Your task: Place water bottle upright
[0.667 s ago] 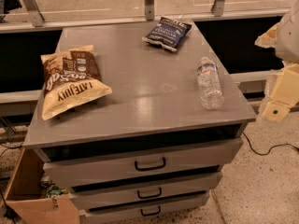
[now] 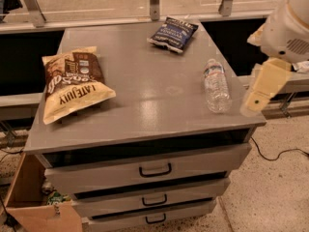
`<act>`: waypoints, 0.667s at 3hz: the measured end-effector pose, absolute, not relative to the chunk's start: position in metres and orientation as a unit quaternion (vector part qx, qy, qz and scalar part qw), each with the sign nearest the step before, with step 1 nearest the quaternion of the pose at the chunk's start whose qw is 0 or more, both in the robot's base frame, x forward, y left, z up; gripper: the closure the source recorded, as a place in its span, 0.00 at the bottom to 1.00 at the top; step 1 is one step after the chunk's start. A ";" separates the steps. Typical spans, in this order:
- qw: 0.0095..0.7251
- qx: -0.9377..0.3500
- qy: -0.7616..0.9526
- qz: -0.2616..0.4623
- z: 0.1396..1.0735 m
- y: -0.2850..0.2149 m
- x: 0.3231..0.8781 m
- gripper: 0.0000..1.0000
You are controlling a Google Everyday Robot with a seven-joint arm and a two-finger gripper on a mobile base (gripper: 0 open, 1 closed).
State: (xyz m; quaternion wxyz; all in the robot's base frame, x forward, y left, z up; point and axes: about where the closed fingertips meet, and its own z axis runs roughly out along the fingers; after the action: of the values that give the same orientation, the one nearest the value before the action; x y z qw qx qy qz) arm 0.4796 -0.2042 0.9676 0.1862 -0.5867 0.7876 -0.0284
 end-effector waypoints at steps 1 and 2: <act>0.214 -0.546 0.810 -0.018 0.952 -0.198 0.544 0.00; 0.240 -0.473 0.848 -0.017 0.942 -0.205 0.600 0.00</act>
Offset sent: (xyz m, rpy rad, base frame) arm 0.1843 -0.0120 -0.0346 0.2132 -0.0886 -0.4604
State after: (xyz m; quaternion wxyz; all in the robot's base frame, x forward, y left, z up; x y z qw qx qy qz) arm 0.6004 -0.2053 0.9421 0.2404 -0.4727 0.8476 -0.0171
